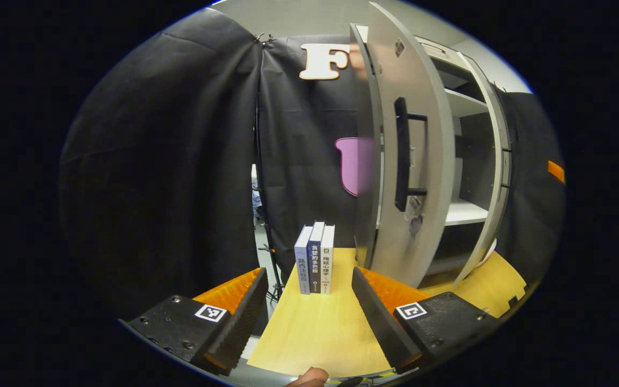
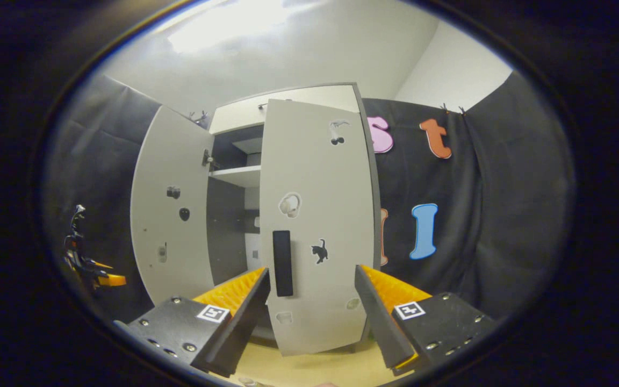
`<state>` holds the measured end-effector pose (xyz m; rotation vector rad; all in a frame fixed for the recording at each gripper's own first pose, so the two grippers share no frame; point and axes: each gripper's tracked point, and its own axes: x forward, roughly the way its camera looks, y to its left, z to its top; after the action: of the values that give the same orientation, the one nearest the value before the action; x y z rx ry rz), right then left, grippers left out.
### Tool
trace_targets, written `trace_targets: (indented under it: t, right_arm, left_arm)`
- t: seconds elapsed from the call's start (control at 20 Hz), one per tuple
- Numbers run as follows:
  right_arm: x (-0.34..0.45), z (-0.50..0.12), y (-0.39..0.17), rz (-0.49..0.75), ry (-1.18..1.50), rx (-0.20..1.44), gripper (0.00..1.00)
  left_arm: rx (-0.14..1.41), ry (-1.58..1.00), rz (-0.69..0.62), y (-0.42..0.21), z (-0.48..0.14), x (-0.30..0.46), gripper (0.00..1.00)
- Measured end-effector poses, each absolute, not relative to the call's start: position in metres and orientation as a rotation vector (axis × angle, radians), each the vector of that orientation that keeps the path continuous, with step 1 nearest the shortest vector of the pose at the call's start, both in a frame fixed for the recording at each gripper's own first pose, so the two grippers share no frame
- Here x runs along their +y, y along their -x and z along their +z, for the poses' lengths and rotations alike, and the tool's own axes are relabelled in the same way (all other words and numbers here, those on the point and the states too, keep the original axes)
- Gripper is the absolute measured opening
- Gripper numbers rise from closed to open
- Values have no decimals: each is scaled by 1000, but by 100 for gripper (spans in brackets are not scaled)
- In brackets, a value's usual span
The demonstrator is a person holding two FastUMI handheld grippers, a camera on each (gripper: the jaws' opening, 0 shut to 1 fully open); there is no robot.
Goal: Grasp the bottle in the cabinet with the left hand and place it on the coaster, then close the right door with the right hand and the left door with the left hand.
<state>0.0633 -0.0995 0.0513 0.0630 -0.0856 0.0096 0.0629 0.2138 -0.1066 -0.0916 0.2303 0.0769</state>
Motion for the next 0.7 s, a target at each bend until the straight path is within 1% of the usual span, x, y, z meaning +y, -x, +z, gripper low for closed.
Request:
trace_targets:
  t: [0.1,0.15,0.25,0.3,0.35,0.45,0.5,0.55,0.6,0.7]
  right_arm:
    - [-104,49,-58,-7,-78,-90,96]
    - [-106,48,-56,-15,-85,-91,94]
    - [-110,49,-50,-23,-79,-98,99]
    - [-110,49,-46,-17,-70,-103,96]
    - [-111,49,-43,-10,-60,-110,96]
    - [-113,45,-39,-5,-58,-115,96]
    - [-115,41,-39,-6,-64,-107,94]
    - [-116,37,-39,-10,-69,-98,94]
    - [-115,35,-38,-11,-69,-91,96]
    - [-113,34,-36,-2,-56,-91,96]
  left_arm:
    - [225,101,90,-68,-105,227,99]
    - [226,104,100,-72,-102,233,99]
    - [231,109,125,-79,-98,249,100]
    - [228,112,137,-83,-95,256,99]
    - [219,117,140,-87,-88,259,99]
    - [197,126,133,-98,-73,259,98]
    - [196,134,110,-103,-68,252,97]
    - [184,145,92,-109,-60,244,97]
    - [166,151,81,-114,-48,239,100]
    - [131,148,67,-126,-27,229,96]
